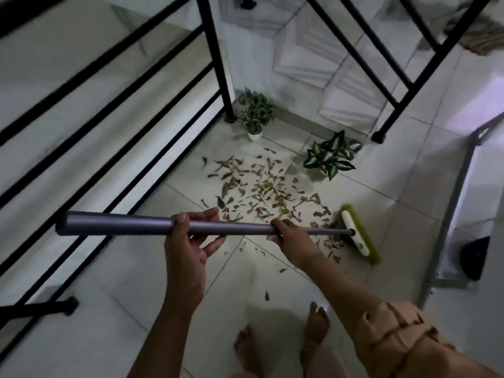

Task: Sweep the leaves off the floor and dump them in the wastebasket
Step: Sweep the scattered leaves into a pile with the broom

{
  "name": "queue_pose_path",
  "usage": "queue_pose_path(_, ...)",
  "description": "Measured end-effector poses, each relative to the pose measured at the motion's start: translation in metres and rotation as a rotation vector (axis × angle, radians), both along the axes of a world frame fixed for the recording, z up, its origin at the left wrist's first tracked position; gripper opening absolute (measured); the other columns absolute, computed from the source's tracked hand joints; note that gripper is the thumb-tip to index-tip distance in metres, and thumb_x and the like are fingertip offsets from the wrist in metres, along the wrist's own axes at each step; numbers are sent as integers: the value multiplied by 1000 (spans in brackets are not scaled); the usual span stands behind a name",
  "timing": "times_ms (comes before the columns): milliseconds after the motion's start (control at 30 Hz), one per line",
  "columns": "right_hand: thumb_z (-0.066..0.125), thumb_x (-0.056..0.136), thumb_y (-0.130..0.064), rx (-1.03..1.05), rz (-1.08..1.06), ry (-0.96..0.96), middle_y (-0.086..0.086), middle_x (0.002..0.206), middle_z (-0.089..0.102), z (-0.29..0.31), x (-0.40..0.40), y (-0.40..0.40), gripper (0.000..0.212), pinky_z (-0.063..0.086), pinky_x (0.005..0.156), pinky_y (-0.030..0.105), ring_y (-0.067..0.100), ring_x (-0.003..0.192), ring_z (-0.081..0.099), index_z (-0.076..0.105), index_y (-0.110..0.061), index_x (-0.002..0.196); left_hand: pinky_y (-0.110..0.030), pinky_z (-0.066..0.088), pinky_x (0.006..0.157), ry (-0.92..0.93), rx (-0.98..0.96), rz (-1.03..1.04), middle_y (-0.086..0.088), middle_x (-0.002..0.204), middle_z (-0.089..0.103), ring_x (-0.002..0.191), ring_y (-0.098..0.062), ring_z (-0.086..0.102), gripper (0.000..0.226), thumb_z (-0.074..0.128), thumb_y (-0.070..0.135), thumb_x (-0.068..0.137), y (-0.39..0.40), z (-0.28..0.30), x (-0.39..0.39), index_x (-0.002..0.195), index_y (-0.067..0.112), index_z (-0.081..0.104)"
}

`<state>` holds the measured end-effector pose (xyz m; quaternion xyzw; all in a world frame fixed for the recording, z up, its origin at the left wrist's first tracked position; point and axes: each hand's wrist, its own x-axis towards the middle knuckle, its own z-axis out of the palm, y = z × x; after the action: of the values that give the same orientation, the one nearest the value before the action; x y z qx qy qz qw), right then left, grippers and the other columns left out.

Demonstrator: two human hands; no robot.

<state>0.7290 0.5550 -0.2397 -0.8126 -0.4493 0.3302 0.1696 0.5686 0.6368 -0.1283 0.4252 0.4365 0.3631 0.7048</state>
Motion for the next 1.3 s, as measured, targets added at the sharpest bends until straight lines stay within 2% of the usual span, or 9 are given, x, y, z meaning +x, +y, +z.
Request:
queue_pose_path(133,42,93,-29,22,36,7,12,119,52,16,-56,24,35,42,89,38,29,104,53,41,-14,124,-36,59,68,-1,5,13,-2,89,74,93,-19,69,68,73,70,39,20,20,-58,80,19,57)
queue_pose_path(233,41,94,-28,16,110,-49,13,117,55,25,-84,37,34,43,88,40,29,103,54,40,-14,124,-35,59,65,-10,18,13,-1,87,74,92,-18,69,73,74,71,32,31,29,-90,79,19,57)
queue_pose_path(533,43,94,-25,-48,10,-107,13,112,59,40,-76,17,28,50,83,39,28,97,60,42,-14,119,-35,59,67,-81,30,-185,-2,86,74,92,-17,69,57,74,69,40,42,26,-85,72,24,61)
queue_pose_path(667,42,94,-26,-113,-101,-101,11,113,59,35,-54,-10,29,50,86,38,25,97,60,41,-16,121,-41,57,77,-45,21,-308,-4,90,73,95,-18,68,38,56,52,73,33,15,-46,77,14,53)
queue_pose_path(833,43,94,-27,-134,-199,-77,11,115,58,23,-29,-28,28,47,86,36,24,99,56,43,-18,120,-38,55,84,64,60,-470,-5,102,67,103,-17,64,23,42,34,88,29,13,6,89,14,51)
queue_pose_path(1000,42,92,-35,-22,-315,40,5,118,53,10,-22,-17,32,45,85,32,18,100,52,41,-23,123,-41,52,90,69,70,-474,3,94,72,102,-16,65,31,42,38,77,52,11,24,94,14,51)
queue_pose_path(1133,33,94,-41,16,-327,150,2,117,48,1,-31,-3,33,35,67,16,11,92,46,40,-23,122,-43,54,83,-11,-47,-415,-3,93,73,97,-18,68,68,65,73,49,64,8,17,84,16,54)
queue_pose_path(1200,34,94,-41,24,-359,152,3,113,48,-5,-37,9,32,37,70,20,11,91,46,41,-22,118,-47,53,82,-58,-105,-362,-5,90,74,98,-23,67,86,61,86,32,74,5,12,77,14,55)
queue_pose_path(1300,34,93,-43,39,-390,147,-3,106,44,-10,-47,39,32,40,76,26,13,92,47,41,-22,115,-53,46,90,-88,-120,-361,-11,91,72,103,-32,64,82,56,91,31,102,4,4,67,18,63)
